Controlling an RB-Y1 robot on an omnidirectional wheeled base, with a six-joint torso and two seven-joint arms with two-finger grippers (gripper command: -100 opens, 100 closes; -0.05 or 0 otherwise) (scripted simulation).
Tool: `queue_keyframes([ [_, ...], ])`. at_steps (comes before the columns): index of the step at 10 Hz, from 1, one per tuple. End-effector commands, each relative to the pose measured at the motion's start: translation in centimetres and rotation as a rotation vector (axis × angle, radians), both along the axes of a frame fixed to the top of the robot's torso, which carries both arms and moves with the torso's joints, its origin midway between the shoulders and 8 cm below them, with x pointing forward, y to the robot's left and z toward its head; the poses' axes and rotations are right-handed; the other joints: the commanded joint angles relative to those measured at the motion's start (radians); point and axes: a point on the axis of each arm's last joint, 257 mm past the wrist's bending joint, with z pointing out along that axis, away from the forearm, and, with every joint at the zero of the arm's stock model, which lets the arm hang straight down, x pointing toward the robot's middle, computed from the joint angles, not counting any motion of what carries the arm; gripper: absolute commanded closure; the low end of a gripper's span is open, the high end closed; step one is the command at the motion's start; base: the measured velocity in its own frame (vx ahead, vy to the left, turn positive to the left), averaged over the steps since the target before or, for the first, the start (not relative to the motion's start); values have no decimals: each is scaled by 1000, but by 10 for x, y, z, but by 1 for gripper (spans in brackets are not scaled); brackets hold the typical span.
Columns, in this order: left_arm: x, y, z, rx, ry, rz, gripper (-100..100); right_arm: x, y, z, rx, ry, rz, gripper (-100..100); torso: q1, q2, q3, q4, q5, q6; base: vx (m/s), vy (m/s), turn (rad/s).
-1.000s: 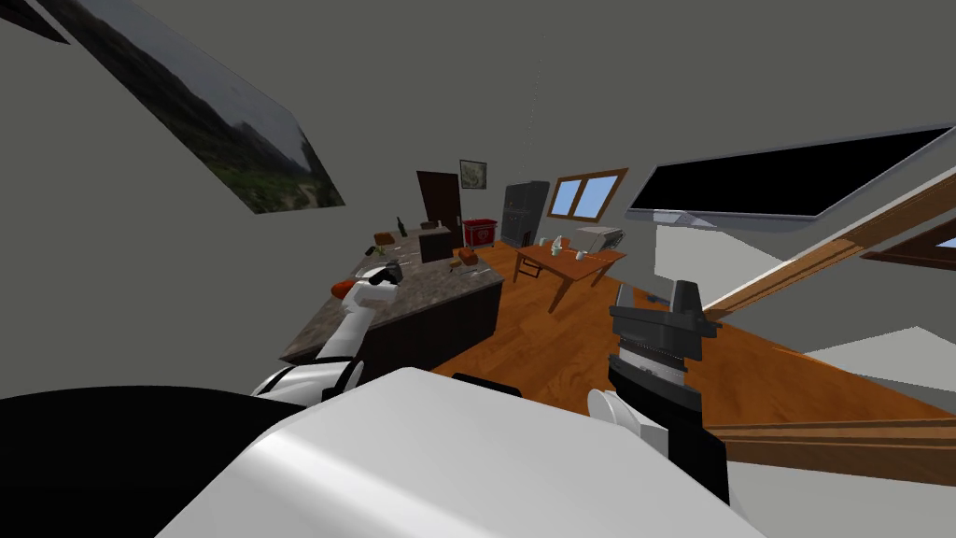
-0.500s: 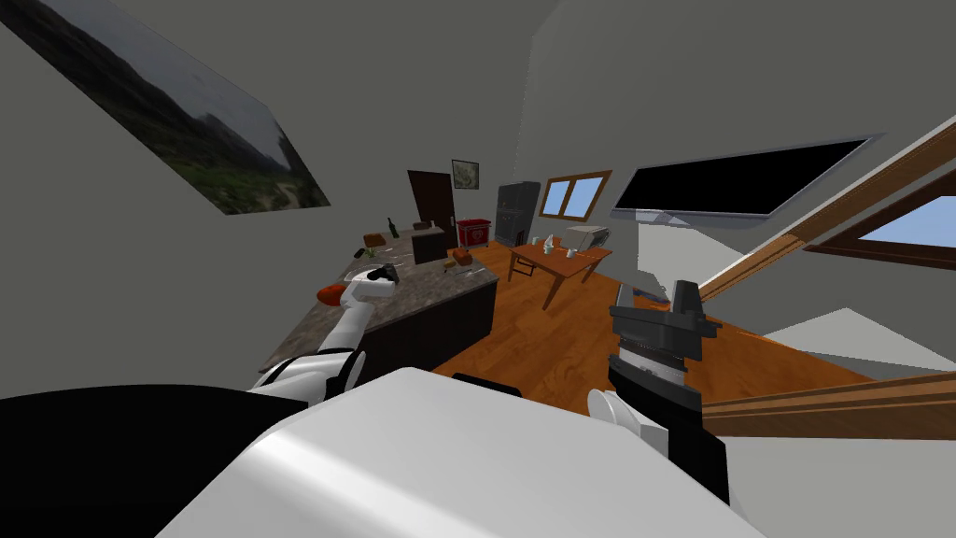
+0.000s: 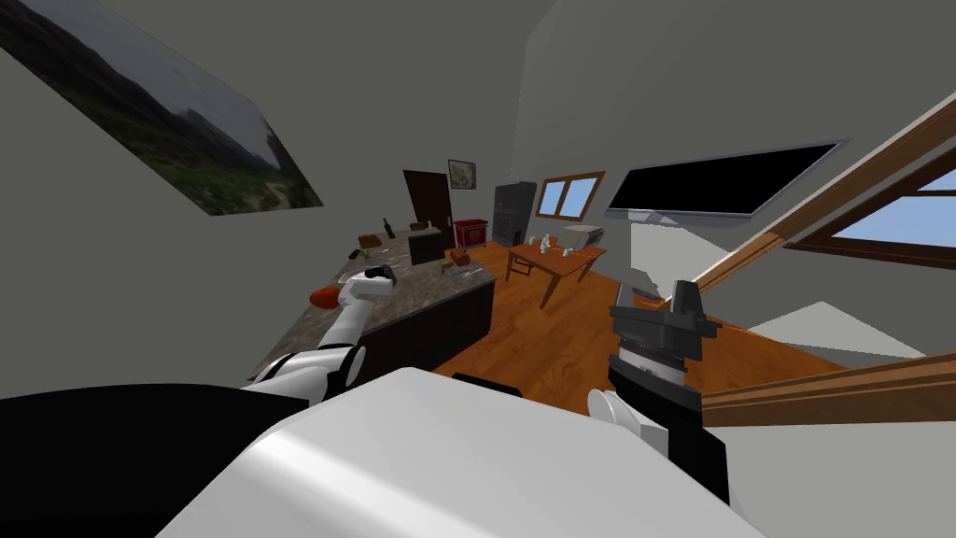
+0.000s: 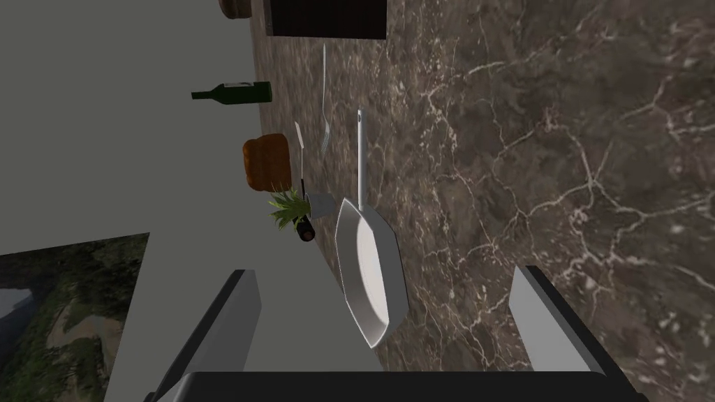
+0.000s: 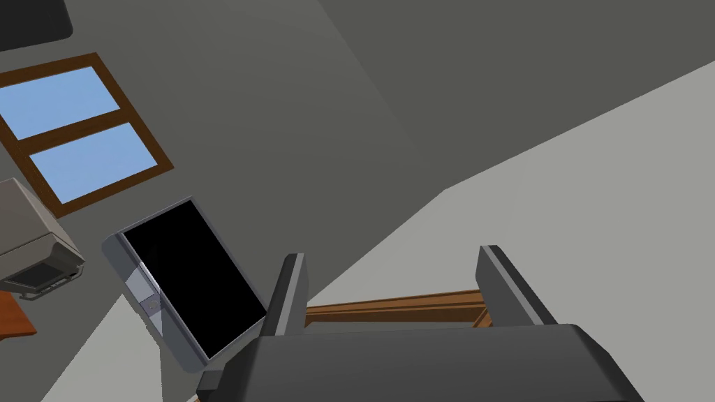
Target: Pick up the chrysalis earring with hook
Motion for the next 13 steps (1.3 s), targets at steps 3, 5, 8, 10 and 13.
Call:
queue_keyframes([
  [3, -2, 2, -5, -17, 14, 15, -100, 0, 0, 0, 0, 0, 0, 0, 1, -1, 0, 0, 0, 0, 17, 3, -39],
  [5, -2, 2, -5, -17, 14, 15, -100, 0, 0, 0, 0, 0, 0, 0, 0, 0, 0, 0, 0, 0, 1, -4, -25],
  [8, -2, 2, -5, -17, 14, 15, -100, 0, 0, 0, 0, 0, 0, 0, 1, 0, 0, 0, 0, -1, 8, 8, 21],
  [10, -16, 13, -17, -74, 42, 64, -100, 0, 0, 0, 0, 0, 0, 0, 0, -1, -1, 0, 0, 0, 53, 4, -136],
  [13, -36, 27, -31, -155, 78, 134, -100, 0, 0, 0, 0, 0, 0, 0, 2, -4, -2, -1, 0, 0, 72, 20, -129],
])
